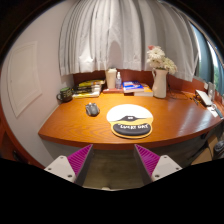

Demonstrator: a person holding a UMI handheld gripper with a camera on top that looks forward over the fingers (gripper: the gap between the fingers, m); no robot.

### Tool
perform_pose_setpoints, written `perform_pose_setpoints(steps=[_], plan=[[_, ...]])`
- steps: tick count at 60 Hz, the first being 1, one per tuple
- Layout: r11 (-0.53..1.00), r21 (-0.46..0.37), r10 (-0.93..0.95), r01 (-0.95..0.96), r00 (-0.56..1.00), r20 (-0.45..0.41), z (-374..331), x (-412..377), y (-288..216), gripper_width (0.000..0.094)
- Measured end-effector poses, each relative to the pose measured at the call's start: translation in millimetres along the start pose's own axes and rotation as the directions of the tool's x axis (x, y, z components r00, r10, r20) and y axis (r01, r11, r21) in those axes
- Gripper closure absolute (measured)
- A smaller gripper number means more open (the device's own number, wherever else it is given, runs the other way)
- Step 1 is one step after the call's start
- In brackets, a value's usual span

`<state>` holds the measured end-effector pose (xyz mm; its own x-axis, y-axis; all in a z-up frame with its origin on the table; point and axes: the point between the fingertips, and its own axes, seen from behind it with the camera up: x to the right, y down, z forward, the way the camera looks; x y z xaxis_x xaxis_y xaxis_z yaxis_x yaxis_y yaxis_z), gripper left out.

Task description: Arrange mouse

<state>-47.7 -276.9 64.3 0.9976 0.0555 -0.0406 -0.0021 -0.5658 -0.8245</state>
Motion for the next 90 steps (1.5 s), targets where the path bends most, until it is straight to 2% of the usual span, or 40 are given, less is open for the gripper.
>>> perform_pose_setpoints(steps=[8, 17, 42, 51, 69, 74, 79, 90], plan=[[0.999, -0.042, -0.007, 0.009, 0.999, 0.037, 53.3, -55.2, 7.0, 0.0118], [0.997, -0.074, -0.023, 0.027, 0.998, 0.054, 110.0, -92.9, -14.5, 0.011], [0.99, -0.141, -0.01, 0.006, 1.0, -0.027, 271.6, -108.1, -80.9, 0.0122], [0.989, -0.148, -0.008, 0.002, 0.999, -0.044, 302.7, -105.4, -102.3, 0.0172], [0.987, -0.158, 0.003, -0.021, 0.994, -0.109, 335.9, -94.9, -126.3, 0.04], [0.987, -0.158, 0.02, -0.039, 0.992, -0.122, 338.6, -93.1, -128.0, 0.0399], [0.985, -0.162, 0.04, -0.06, 0.992, -0.121, 338.4, -92.3, -128.2, 0.0413], [0.98, -0.169, 0.091, -0.108, 0.991, -0.103, 337.5, -92.1, -129.6, 0.054]])
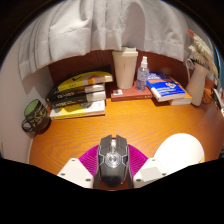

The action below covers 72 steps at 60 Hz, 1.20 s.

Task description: Arrange mouse

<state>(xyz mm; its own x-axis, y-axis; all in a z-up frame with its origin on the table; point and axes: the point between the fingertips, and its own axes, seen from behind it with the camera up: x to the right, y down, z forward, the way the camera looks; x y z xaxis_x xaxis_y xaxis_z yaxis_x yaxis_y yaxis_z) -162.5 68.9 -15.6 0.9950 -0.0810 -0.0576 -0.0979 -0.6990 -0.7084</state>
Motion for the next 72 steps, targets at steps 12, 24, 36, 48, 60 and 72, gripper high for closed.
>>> perform_pose_setpoints(steps=[12, 24, 36, 48, 60, 72], plan=[[0.998, -0.052, -0.039, 0.042, 0.997, 0.063, -1.8, -11.4, -16.7, 0.0572], [0.978, 0.201, -0.083, 0.062, 0.992, 0.1, -99.7, 5.8, -143.4, 0.0567], [0.927, 0.371, -0.09, 0.047, 0.991, 0.098, -188.0, 79.4, -208.3, 0.0568], [0.964, 0.255, -0.095, 0.073, 0.993, 0.076, -159.0, 159.8, -136.8, 0.0574], [0.995, 0.054, -0.083, 0.079, 0.994, 0.072, -99.3, 192.8, -33.0, 0.0574], [0.995, -0.047, -0.078, 0.083, 0.993, 0.093, -63.6, 189.7, 29.3, 0.0574]])
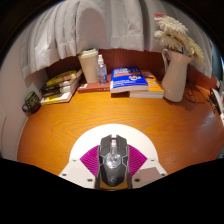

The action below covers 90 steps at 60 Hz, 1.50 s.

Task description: Arrange mouse

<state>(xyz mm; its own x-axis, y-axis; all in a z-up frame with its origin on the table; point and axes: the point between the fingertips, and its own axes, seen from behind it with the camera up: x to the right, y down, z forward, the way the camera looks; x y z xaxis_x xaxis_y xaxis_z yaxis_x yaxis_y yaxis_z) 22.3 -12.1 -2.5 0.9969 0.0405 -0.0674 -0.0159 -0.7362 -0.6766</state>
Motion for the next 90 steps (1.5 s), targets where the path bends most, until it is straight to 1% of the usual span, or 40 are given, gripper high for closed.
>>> perform_pose_setpoints(steps=[3, 4, 8, 15, 18, 20, 22, 24, 26, 28, 29, 31, 35, 39, 46, 51, 57, 62, 68, 80, 90], plan=[[0.999, -0.017, -0.034, 0.034, 0.999, -0.017, 2.8, 2.2, 8.6, 0.0552], [0.999, 0.017, -0.048, 0.048, 0.999, -0.024, 7.3, 1.3, 6.3, 0.0553], [0.999, 0.022, -0.044, 0.044, 0.999, -0.032, 6.3, 0.9, 7.6, 0.0535], [0.999, 0.034, -0.041, 0.042, 0.999, -0.028, 7.7, 0.6, 6.6, 0.0456], [0.998, 0.034, -0.047, 0.049, 0.998, -0.031, 8.8, 0.6, 7.2, 0.0416], [0.999, 0.017, -0.051, 0.052, 0.998, -0.034, 11.3, 1.0, 11.6, 0.0382], [0.998, 0.024, -0.05, 0.051, 0.998, -0.038, 11.0, 1.5, 8.3, 0.0359], [0.998, 0.012, -0.054, 0.055, 0.997, -0.05, 11.2, 4.8, 9.7, 0.0299], [0.998, 0.005, -0.055, 0.056, 0.996, -0.069, 9.4, 9.7, 8.9, 0.0207], [0.998, -0.001, -0.055, 0.055, 0.995, -0.087, 6.2, 14.6, 7.5, 0.0089], [0.998, -0.002, -0.055, 0.055, 0.994, -0.092, 4.3, 15.5, 6.7, 0.0059], [0.999, -0.001, -0.052, 0.052, 0.995, -0.082, -1.5, 12.0, 4.9, 0.0089], [0.999, 0.02, -0.037, 0.038, 0.998, -0.048, -21.9, 1.7, -3.6, 0.0069], [0.998, 0.056, -0.028, 0.029, 0.999, -0.03, -53.1, -6.8, -15.5, 0.0071], [0.992, 0.126, -0.017, 0.025, 0.998, -0.06, -124.2, -14.4, -34.2, 0.0074], [0.984, 0.18, 0.007, 0.005, 0.998, -0.063, -175.4, -25.0, -42.7, 0.008], [0.971, 0.239, 0.024, -0.011, 0.998, -0.051, -225.7, -38.0, -45.1, 0.0083], [0.964, 0.266, 0.038, -0.022, 0.998, -0.058, -254.9, -46.8, -39.3, 0.0085], [0.959, 0.282, 0.025, -0.009, 0.998, -0.053, -279.6, -58.9, -25.4, 0.0084], [0.969, 0.245, -0.022, 0.034, 0.998, -0.051, -297.3, -82.8, 9.4, 0.0078], [0.972, 0.231, -0.037, 0.048, 0.998, -0.051, -301.7, -92.7, 22.9, 0.0079]])
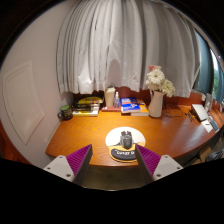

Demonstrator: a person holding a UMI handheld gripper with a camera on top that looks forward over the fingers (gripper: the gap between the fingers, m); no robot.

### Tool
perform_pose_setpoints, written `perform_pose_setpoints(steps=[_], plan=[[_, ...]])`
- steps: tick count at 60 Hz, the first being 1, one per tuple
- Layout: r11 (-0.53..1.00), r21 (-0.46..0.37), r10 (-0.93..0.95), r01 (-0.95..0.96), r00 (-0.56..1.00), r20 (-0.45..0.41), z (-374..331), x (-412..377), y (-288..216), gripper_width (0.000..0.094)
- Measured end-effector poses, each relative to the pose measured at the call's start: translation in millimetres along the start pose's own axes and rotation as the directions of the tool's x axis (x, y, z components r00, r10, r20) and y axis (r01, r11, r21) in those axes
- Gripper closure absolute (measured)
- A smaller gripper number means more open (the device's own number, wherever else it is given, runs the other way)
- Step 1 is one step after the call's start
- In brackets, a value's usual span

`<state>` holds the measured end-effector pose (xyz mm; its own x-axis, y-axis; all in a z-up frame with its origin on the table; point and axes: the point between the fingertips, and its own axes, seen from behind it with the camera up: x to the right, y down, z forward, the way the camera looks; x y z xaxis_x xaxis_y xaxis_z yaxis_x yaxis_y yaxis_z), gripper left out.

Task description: Arrange mouse

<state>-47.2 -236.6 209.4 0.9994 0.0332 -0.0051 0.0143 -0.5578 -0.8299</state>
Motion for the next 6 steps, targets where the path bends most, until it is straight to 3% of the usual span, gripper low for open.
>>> perform_pose_setpoints(steps=[6], plan=[[1.0, 0.001, 0.002, -0.002, 1.0, 0.001, -1.2, -4.6, 1.5, 0.008]])
